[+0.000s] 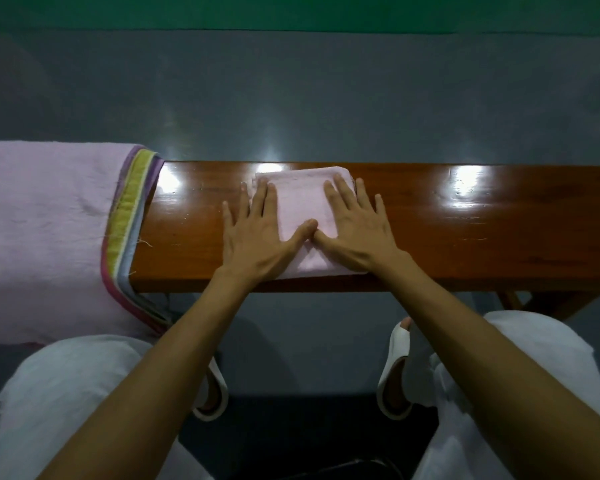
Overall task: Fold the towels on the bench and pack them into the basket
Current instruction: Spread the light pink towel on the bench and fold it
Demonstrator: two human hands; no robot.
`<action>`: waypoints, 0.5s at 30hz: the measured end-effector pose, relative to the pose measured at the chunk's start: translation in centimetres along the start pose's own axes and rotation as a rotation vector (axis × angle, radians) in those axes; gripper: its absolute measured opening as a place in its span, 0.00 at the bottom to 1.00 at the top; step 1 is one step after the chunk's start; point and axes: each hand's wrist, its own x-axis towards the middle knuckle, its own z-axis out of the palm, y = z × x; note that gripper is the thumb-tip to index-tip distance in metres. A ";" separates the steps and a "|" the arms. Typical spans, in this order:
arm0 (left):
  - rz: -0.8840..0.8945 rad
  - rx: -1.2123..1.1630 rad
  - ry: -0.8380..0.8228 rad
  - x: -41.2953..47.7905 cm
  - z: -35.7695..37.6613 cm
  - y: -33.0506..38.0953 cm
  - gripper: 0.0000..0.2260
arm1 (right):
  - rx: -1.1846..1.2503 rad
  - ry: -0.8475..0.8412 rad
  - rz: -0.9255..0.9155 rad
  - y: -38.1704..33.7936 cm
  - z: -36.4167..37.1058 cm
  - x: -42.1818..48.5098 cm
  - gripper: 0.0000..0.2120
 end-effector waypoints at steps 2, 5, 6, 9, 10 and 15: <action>-0.005 -0.014 -0.007 -0.2 -0.2 -0.3 0.52 | 0.009 0.004 -0.001 0.0 0.1 0.0 0.47; -0.009 -0.034 -0.015 -0.5 -0.5 -0.9 0.51 | 0.046 0.015 0.001 0.0 0.2 0.0 0.44; -0.011 -0.038 -0.017 -0.5 -0.6 -1.1 0.51 | 0.057 0.017 0.000 0.0 0.2 0.0 0.43; -0.004 -0.044 -0.022 -0.5 -0.6 -1.5 0.50 | 0.080 0.014 -0.010 0.2 0.1 0.0 0.38; 0.003 -0.054 -0.020 -0.6 -0.6 -1.6 0.49 | 0.092 0.006 -0.016 0.3 0.0 0.0 0.37; 0.115 -0.210 0.111 -1.4 -1.5 -2.2 0.41 | 0.229 0.045 -0.038 1.4 -1.2 -0.8 0.33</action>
